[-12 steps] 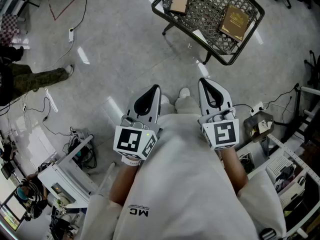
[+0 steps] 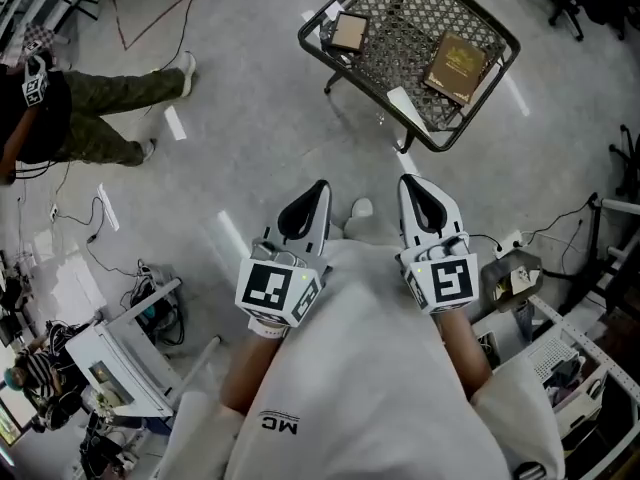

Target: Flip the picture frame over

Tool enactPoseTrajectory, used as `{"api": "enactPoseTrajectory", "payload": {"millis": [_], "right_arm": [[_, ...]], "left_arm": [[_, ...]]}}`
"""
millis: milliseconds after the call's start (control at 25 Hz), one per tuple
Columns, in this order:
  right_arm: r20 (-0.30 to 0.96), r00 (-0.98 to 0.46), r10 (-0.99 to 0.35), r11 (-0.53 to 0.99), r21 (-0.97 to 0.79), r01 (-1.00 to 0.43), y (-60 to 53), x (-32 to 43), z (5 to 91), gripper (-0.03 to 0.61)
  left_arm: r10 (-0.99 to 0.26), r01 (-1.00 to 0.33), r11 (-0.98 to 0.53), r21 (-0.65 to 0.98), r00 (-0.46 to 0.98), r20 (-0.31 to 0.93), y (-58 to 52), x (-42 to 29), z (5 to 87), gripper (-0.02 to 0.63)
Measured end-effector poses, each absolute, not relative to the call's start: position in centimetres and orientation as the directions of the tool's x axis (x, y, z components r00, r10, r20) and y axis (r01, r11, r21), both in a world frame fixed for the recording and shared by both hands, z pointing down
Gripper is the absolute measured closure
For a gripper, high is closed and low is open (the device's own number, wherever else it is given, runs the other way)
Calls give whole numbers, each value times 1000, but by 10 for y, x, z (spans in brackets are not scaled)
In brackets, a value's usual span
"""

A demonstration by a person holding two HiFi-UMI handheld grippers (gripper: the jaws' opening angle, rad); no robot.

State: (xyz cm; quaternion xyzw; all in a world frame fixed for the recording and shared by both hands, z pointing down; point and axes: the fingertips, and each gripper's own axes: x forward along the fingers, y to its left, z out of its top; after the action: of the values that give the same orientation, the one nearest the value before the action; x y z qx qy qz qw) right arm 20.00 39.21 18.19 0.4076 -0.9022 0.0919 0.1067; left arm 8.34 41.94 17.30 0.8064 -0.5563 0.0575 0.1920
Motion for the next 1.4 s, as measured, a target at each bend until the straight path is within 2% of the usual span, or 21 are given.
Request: {"api": "enactPoseTrajectory", "payload": {"millis": [280, 680, 920, 1200, 1400], "right_arm": [[280, -636, -719, 629, -127, -767, 384, 240, 203, 561], [271, -635, -723, 624, -137, -769, 333, 219, 206, 561], [315, -591, -742, 587, -119, -800, 268, 178, 219, 561], [368, -541, -756, 550, -91, -830, 168, 105, 210, 561], [362, -481, -798, 483, -93, -871, 111, 63, 201, 561]], "left_arm": [[-859, -921, -312, 233, 378, 345, 422, 120, 188, 589], [-865, -923, -300, 243, 370, 339, 365, 93, 185, 589], [-843, -891, -357, 282, 437, 314, 279, 55, 195, 589], [-812, -864, -410, 292, 492, 315, 162, -28, 179, 589], [-751, -819, -490, 299, 571, 331, 106, -68, 189, 589]]}}
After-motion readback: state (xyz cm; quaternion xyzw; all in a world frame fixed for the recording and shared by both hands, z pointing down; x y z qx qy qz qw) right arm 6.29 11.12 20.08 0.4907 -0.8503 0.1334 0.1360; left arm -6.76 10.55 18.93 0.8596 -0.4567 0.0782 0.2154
